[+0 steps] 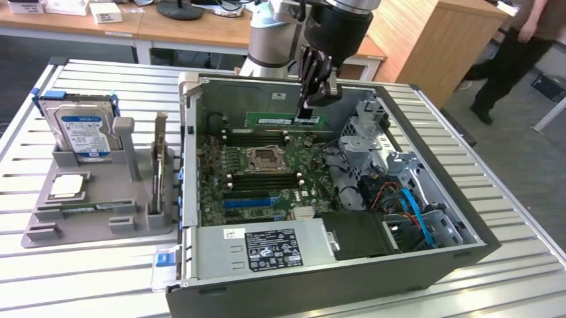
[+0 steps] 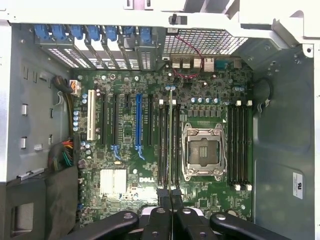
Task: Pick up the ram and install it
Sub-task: 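Pick up the ram and move it above insertion slot, then insert the ram into the slot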
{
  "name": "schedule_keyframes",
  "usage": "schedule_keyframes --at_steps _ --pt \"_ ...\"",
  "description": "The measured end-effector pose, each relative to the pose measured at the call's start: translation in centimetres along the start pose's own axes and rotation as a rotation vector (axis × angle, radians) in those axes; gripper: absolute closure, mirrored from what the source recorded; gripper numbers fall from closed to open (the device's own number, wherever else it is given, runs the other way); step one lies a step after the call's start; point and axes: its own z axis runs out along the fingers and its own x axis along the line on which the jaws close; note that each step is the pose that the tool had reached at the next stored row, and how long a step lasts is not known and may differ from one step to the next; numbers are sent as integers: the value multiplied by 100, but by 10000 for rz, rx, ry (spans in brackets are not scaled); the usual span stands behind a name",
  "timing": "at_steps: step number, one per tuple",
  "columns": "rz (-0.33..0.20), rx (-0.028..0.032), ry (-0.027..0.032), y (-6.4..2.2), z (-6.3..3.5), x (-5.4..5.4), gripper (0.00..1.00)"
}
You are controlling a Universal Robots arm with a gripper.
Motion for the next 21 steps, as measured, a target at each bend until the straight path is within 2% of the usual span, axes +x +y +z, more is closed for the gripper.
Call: schedule_keyframes --at_steps 13,21 --pt "2 1 -1 1 3 -1 89" --pt "2 0 -1 -4 104 3 89"
